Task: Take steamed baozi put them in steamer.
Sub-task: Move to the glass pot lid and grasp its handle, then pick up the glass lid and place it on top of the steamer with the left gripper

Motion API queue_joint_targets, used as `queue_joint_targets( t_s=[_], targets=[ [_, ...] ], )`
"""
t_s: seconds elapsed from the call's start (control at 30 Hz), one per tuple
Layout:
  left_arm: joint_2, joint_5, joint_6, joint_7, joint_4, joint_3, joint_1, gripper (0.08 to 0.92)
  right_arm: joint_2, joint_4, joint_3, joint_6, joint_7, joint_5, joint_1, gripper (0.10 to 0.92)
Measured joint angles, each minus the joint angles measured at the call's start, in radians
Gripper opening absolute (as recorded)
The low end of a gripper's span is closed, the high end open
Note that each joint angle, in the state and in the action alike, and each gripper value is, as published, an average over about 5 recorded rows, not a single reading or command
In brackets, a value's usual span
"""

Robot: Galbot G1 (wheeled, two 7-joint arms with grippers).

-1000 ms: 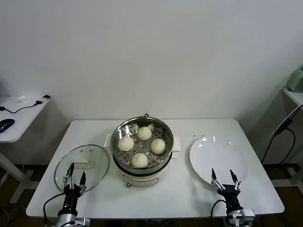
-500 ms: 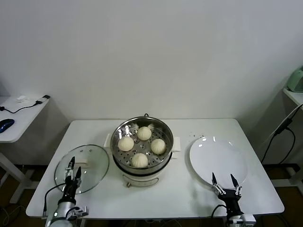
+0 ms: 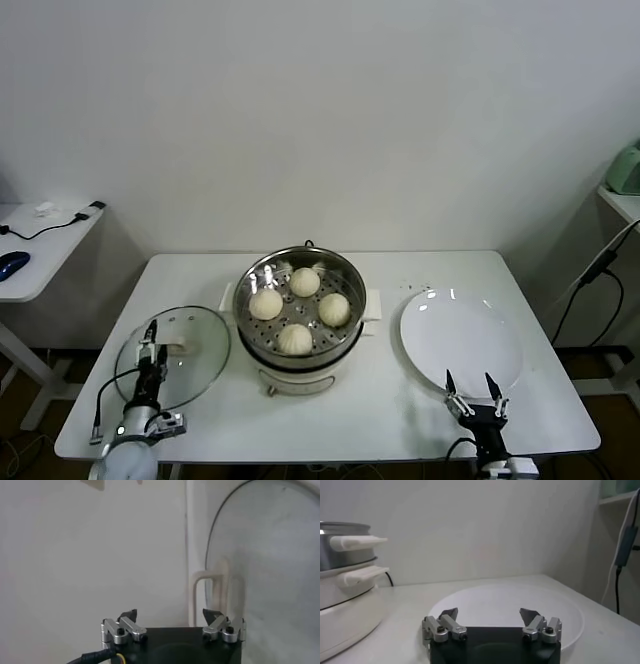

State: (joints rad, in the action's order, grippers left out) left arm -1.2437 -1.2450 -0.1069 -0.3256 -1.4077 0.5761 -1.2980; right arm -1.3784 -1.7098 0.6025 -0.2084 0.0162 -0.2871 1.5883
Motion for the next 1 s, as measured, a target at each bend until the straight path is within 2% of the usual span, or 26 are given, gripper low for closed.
queue_joint_targets(
  t_s=[0.73, 0.83, 1.0],
  targets=[
    [-0.024, 0.039, 0.001, -0.002, 0.086, -0.003, 0.044, 0.184, -0.002, -0.018, 0.009, 0.002, 0.004, 0.004, 0.002, 0.823],
    [-0.024, 0.046, 0.003, -0.003, 0.084, 0.002, 0.044, 0.140, -0.001, -0.019, 0.009, 0.002, 0.005, 0.006, -0.002, 0.823],
    [-0.017, 0.064, 0.007, 0.006, 0.063, 0.015, 0.031, 0.137, -0.001, -0.020, 0.009, 0.002, 0.006, 0.011, -0.005, 0.823]
  ],
)
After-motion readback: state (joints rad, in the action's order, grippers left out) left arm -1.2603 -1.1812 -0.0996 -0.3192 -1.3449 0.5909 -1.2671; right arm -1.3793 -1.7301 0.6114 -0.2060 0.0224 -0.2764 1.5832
